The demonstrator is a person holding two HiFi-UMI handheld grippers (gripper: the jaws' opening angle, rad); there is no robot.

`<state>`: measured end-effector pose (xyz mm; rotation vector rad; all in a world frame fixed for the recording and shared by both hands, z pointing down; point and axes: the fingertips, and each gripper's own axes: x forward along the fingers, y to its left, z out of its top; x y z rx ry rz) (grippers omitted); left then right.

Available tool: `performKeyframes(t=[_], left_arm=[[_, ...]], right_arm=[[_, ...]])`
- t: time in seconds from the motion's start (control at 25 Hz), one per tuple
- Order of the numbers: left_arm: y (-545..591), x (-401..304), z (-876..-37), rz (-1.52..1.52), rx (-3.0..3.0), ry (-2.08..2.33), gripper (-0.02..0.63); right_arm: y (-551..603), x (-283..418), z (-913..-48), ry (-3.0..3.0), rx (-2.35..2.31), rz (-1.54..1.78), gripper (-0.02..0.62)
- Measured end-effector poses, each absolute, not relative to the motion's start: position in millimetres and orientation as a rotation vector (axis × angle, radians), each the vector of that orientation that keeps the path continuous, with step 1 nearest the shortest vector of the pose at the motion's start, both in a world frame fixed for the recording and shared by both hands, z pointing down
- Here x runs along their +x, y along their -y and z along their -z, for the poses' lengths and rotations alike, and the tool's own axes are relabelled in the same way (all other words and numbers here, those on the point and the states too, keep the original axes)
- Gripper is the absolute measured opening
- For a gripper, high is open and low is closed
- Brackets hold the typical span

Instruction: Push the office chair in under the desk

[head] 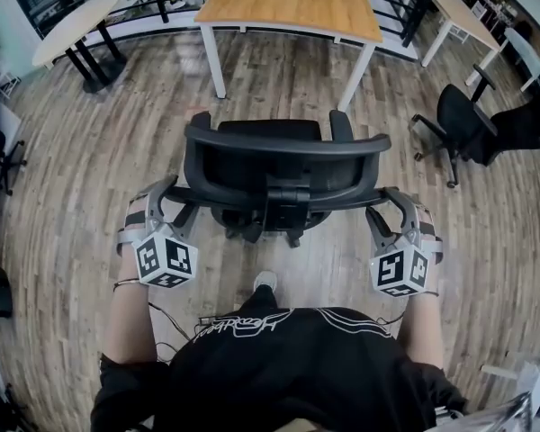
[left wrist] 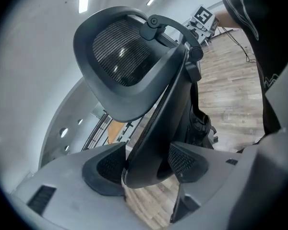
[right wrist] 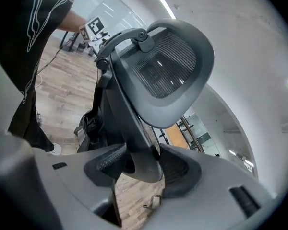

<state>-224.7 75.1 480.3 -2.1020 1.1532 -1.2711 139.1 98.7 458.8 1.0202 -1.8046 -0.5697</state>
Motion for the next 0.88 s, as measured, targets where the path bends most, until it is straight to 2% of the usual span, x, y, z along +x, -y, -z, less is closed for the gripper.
performKeyframes(t=[0.88], left_arm=[[-12.1,-224.2,-485.2,1.291,-2.100,-1.141,0.259]], right_arm=[[-43.2,138.8,-461.1,1.810,1.054,0.557,0.239]])
